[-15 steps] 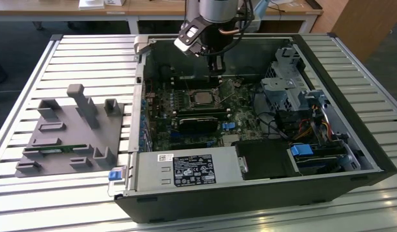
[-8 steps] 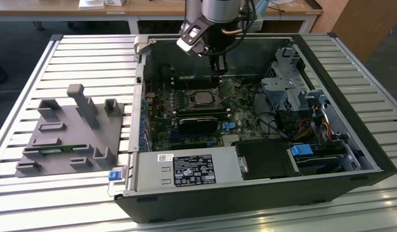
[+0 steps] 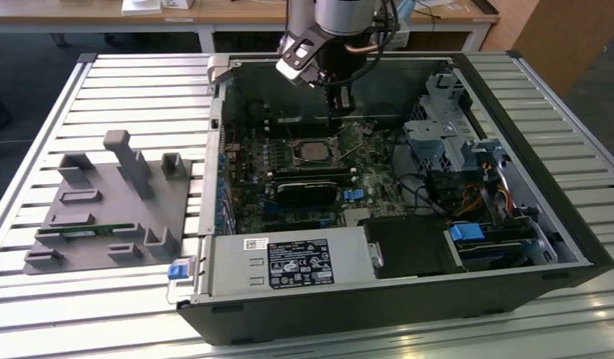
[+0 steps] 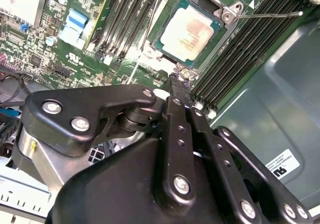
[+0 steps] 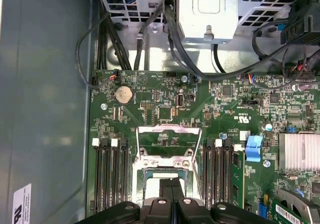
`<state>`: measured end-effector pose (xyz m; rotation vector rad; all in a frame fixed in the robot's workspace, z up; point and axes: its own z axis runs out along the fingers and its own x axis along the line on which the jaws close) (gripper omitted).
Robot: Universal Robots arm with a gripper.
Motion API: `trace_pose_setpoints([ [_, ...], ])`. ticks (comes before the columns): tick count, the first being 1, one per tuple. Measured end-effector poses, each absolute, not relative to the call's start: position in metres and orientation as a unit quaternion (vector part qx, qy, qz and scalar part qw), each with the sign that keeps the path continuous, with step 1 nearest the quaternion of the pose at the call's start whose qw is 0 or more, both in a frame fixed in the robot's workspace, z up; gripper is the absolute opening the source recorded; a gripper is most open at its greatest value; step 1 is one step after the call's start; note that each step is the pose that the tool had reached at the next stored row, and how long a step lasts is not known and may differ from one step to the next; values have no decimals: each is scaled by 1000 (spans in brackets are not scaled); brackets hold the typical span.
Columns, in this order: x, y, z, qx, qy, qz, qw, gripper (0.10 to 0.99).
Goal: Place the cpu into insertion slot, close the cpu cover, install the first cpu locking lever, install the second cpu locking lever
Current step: 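Close the cpu cover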
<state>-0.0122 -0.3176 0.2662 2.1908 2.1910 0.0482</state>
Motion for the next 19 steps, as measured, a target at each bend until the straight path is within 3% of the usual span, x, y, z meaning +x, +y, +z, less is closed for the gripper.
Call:
trace_pose_setpoints([
  [19,8,-318,266,707,707,15,21,106],
])
